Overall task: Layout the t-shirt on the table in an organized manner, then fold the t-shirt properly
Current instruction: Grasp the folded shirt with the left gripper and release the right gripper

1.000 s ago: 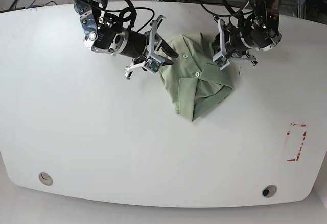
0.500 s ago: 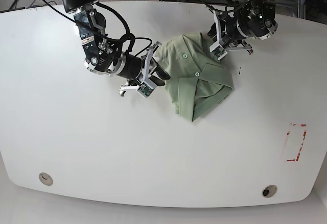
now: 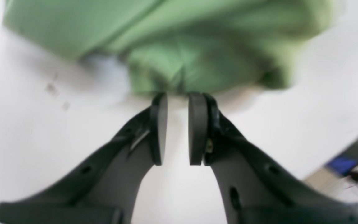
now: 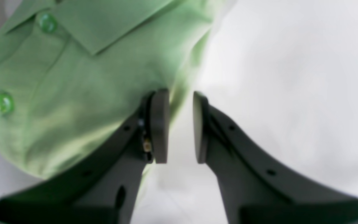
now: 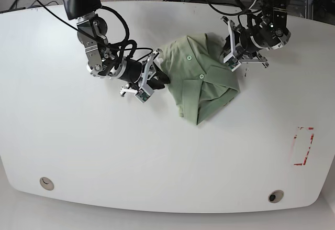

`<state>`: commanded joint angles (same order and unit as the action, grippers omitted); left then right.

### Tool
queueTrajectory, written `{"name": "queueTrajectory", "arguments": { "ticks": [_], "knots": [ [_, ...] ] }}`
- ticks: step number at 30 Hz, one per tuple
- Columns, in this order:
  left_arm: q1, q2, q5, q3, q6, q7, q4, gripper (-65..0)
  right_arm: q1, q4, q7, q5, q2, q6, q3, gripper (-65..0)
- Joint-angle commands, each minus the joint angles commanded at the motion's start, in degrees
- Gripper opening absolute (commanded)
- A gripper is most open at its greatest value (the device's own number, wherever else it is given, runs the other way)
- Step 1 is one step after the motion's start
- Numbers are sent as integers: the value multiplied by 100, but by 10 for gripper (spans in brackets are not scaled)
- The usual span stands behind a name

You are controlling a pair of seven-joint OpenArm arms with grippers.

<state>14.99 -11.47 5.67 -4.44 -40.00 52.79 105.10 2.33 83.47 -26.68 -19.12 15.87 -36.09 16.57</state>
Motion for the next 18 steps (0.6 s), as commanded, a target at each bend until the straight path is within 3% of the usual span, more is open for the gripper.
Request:
{"name": "queueTrajectory", "arguments": {
  "ticks": [8,18],
  "knots": [
    [-484,0,-53,-237,0,-53,-870,-546,-589,492,0,510,-220,0,0,-526],
    [-580,9,-35,-246,0,-53,-949,-546,-1160,1099,-193,870,-659,0,26,-526]
  ]
}}
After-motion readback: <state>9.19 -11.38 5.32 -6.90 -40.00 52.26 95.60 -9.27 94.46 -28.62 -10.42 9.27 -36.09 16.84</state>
